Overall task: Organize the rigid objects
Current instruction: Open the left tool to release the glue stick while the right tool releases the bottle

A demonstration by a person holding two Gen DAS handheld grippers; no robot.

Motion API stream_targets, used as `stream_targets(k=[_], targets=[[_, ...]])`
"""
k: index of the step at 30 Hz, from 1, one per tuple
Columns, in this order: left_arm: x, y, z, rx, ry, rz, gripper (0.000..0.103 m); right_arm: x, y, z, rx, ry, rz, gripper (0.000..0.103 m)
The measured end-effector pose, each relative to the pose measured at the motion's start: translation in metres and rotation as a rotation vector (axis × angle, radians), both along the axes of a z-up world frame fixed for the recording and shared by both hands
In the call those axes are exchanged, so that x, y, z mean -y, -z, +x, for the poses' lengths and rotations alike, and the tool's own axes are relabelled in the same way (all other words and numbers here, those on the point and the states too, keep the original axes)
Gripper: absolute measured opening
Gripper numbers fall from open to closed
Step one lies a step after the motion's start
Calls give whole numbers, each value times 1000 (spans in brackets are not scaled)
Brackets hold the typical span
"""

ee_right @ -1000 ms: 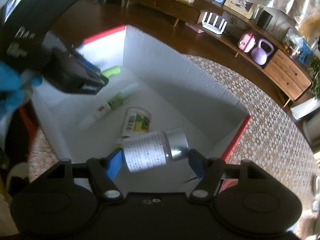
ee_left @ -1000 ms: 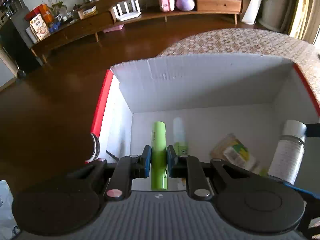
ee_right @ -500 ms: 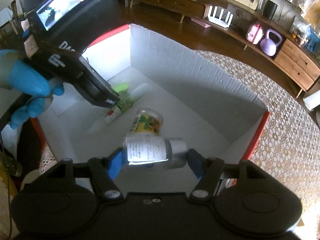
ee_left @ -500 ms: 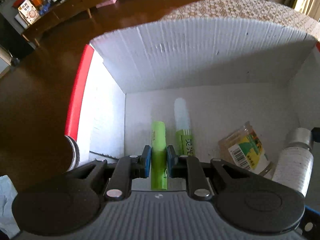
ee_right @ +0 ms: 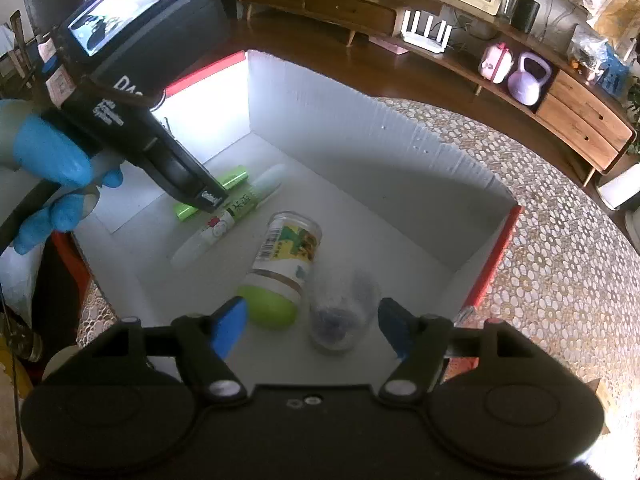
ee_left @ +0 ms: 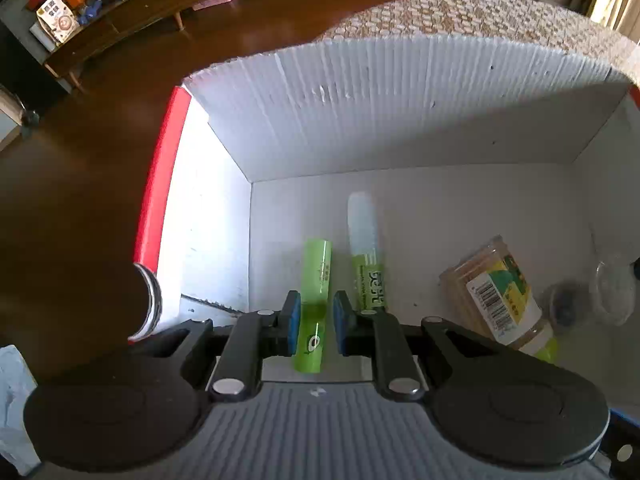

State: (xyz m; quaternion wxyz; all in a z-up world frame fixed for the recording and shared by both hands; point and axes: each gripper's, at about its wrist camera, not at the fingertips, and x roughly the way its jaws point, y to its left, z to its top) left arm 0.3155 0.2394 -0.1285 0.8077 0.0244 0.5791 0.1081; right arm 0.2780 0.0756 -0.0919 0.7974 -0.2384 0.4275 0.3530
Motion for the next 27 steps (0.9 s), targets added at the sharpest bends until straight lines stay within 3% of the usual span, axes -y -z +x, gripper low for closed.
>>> stream_targets(k=[27], targets=[[53, -88, -65, 222, 69, -25, 17, 50, -65, -47, 69, 69, 164, 82]])
